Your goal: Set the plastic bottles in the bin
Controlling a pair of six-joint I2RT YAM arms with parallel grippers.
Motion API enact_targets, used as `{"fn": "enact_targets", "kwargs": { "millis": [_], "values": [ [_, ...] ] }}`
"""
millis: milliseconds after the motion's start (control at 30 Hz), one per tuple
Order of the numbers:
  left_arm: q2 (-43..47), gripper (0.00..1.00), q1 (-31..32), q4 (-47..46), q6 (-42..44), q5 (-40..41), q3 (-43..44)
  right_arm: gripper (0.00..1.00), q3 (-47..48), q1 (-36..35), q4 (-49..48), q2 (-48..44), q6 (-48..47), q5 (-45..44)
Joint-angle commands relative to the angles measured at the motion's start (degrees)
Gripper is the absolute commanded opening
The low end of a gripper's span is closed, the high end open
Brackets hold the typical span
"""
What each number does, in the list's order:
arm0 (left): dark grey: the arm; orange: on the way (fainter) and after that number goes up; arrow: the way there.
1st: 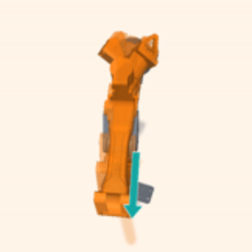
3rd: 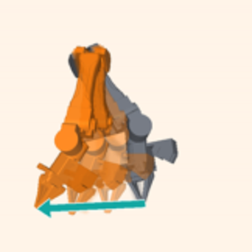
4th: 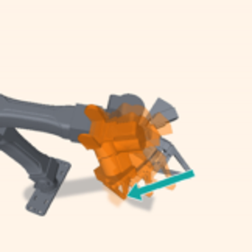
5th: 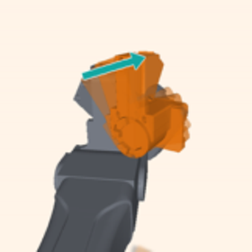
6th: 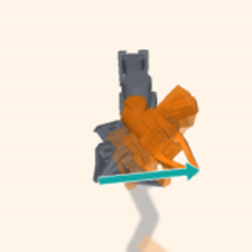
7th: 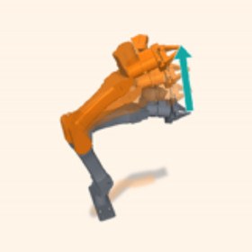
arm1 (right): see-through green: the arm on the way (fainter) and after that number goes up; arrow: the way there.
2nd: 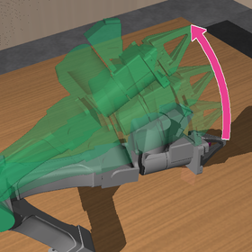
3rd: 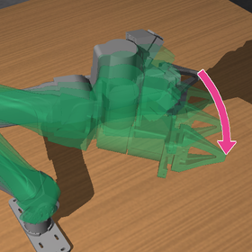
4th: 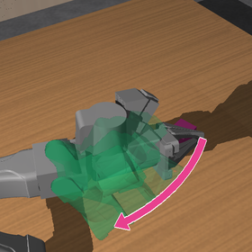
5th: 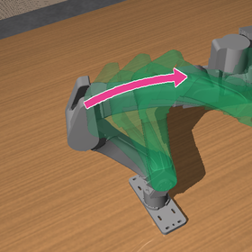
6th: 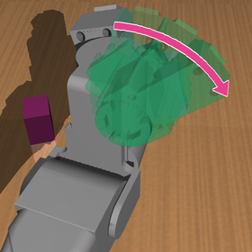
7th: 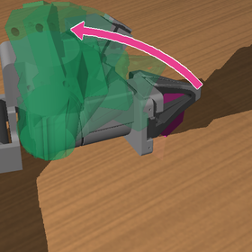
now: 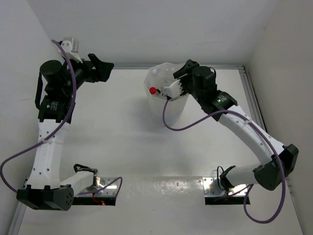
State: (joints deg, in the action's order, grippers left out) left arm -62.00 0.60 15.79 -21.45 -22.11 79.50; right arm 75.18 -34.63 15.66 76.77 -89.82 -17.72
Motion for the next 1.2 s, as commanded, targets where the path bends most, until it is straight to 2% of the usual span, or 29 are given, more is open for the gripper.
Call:
{"fn": "enact_targets", "kwargs": {
  "millis": [0,133,267,300,433,600,700,767,800,867,900,933,967,1033,1067,1133,1167],
  "values": [
    [2.1,1.00,-0.7,-2.3,1.1,-0.3,-0.1,0.53,1.8,-0.5,-7.0,1.4,-0.3,0.8],
    [3.2,1.00,-0.7,-2.3,1.1,0.2,-1.5,0.67,0.6,-1.5,-7.4,1.5,-0.3,0.9],
    [3.2,1.00,-1.2,-2.3,1.8,0.2,-1.5,0.71,0.0,-1.6,-7.8,0.3,-1.1,3.4],
    [3.2,1.00,-1.2,-2.3,1.8,0.2,-1.5,0.75,0.2,-1.6,-8.4,0.3,-1.2,3.6],
    [3.2,1.00,-1.2,-2.3,1.8,0.2,-2.0,0.75,0.7,-1.3,-9.1,-0.8,-1.6,3.9],
    [3.2,1.00,-1.2,-2.3,1.8,0.2,-2.0,0.76,0.7,1.5,-18.4,-0.7,-4.4,4.1],
    [3.2,1.00,-1.2,-2.3,1.2,0.2,-2.0,0.76,6.4,4.0,-21.9,1.8,-1.9,3.4],
    [3.2,1.00,-1.7,-2.3,1.2,0.2,-2.0,0.76,11.6,6.0,-23.7,3.9,3.0,1.1],
    [2.5,1.00,-1.7,-2.3,1.2,0.2,-2.0,0.76,17.2,6.3,-23.7,4.4,6.6,0.4],
    [1.2,1.00,-1.7,0.6,1.2,0.8,-0.9,0.76,21.1,7.4,-18.8,6.0,14.4,-3.1],
    [0.3,1.00,-1.7,1.9,2.1,0.8,0.7,0.77,25.2,7.6,-16.4,6.1,21.2,-3.6],
    [-1.9,1.00,-1.7,3.6,2.9,0.8,1.9,0.77,28.4,8.5,-7.3,5.8,24.6,-4.5],
    [-2.9,1.00,-1.7,5.4,4.0,0.0,2.9,0.77,29.3,8.8,-5.0,5.5,33.9,-4.8],
    [-4.4,1.00,-1.7,8.7,6.9,-1.4,4.2,0.78,29.2,9.8,2.2,3.2,39.3,-5.2],
    [-5.1,1.00,-1.7,9.8,7.8,-1.4,4.8,0.78,28.1,9.9,3.8,3.1,46.9,-5.6],
    [-5.9,1.00,-1.7,11.2,8.6,0.0,4.8,0.78,26.5,11.7,9.4,0.7,52.8,-5.2],
    [-5.9,1.00,-1.7,11.8,9.3,0.0,4.0,0.78,25.3,12.4,12.9,-0.5,62.3,-4.1]
  ]
}}
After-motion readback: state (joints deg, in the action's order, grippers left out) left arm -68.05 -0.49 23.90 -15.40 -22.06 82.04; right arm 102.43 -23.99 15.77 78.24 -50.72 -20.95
